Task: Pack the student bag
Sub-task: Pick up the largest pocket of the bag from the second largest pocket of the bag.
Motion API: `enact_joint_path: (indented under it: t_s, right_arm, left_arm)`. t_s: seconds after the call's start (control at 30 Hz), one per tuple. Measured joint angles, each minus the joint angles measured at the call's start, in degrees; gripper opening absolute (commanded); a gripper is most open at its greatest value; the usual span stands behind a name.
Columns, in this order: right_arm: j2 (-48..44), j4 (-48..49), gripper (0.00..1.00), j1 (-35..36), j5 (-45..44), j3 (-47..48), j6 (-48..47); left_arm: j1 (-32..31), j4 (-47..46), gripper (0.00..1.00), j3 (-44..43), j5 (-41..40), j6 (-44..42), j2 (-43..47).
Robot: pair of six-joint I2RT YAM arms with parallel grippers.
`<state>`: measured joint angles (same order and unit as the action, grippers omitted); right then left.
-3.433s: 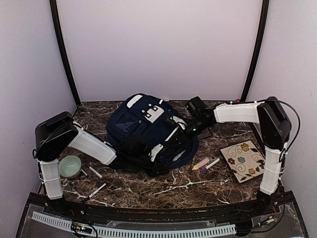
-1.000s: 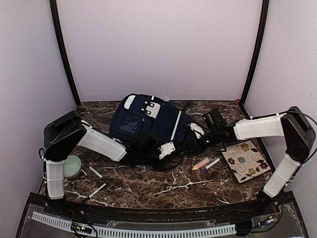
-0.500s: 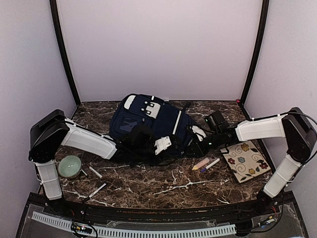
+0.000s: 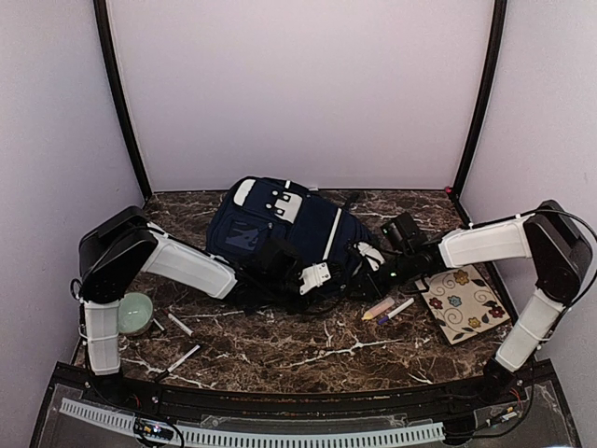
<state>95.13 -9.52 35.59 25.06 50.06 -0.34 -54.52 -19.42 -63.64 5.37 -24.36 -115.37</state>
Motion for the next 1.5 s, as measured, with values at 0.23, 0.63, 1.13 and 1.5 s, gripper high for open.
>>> enact_joint_path:
  t_s: [0.23,0.63,1.13,1.5]
  right_arm:
    - [1.88,0.61,0.45,0.15,0.0,0.02,0.02]
    - [5.53,0.85,0.49,0.42,1.09,2.64,1.36]
    - [6.14,3.61,0.28,0.85,-0.2,3.13,4.85]
    - [5.6,3.52,0.03,0.04,-2.21,3.13,3.72]
  left_arm:
    - [0.0,0.0,0.15,-1.14,-3.52,-0.87,-1.31]
    - [1.03,-0.83,0.02,-1.16,2.51,5.81,-1.31]
    - [1.6,-3.17,0.02,-1.11,7.74,11.61,-1.29]
    - [1.62,-3.76,0.02,-0.59,7.74,11.65,-0.94]
